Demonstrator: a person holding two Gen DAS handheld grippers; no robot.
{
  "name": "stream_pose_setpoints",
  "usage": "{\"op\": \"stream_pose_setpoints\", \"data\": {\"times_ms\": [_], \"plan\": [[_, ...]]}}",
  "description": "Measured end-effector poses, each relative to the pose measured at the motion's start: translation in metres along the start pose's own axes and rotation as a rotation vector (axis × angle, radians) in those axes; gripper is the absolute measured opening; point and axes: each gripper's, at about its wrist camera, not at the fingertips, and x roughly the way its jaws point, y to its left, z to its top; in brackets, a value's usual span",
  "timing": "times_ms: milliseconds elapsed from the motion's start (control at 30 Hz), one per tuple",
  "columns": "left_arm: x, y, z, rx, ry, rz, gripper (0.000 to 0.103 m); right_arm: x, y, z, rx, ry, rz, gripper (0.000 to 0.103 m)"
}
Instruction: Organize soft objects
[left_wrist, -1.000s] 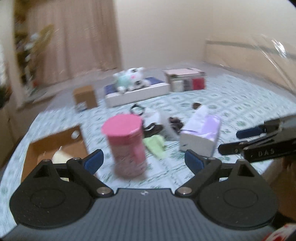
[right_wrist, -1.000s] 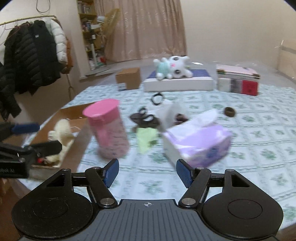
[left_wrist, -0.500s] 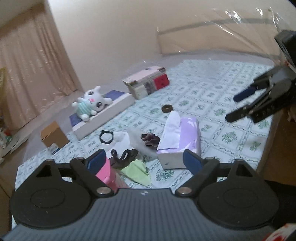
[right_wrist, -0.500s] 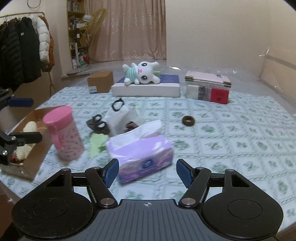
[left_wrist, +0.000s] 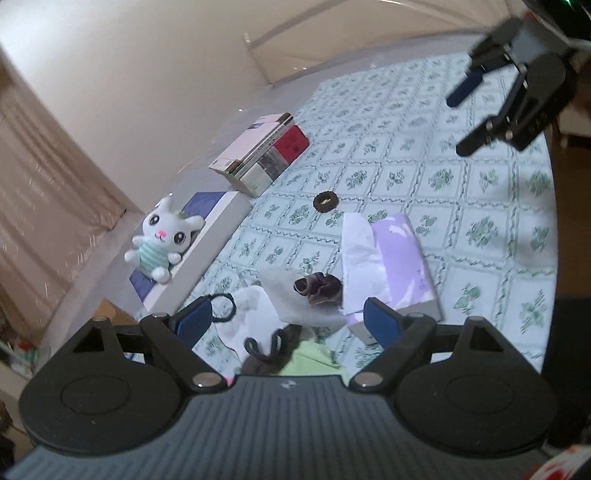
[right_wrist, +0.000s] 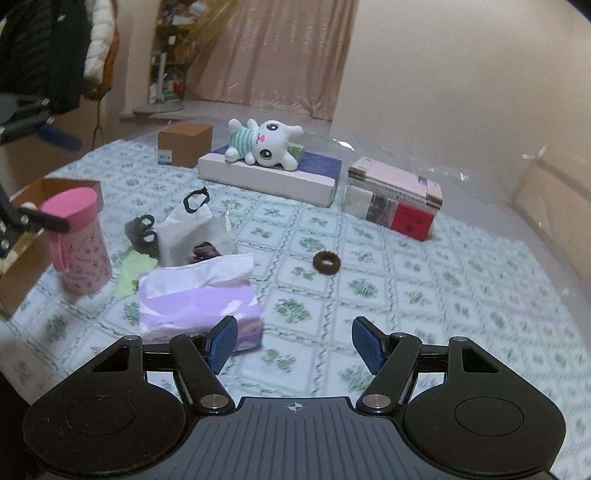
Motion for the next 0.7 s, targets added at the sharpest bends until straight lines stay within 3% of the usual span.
{"op": "stream_pose_setpoints", "data": {"times_ms": [233, 467, 700], "plan": [[0.018, 0.004, 0.012, 0.163, 0.024, -0.020, 0.088, 0.013, -0.011, 0.015, -0.101, 0.033, 0.009, 0.069], [0.053, 0.011, 0.021, 0.343, 0.052, -0.097, 0.088, 0.039, -0.029, 0.030, -0.147, 0.067, 0.027, 0.069], [0.102, 0.019, 0.030, 0.461, 0.090, -0.210, 0.088, 0.079, -0.039, 0.043, -0.255, 0.096, 0.068, 0.069]]}}
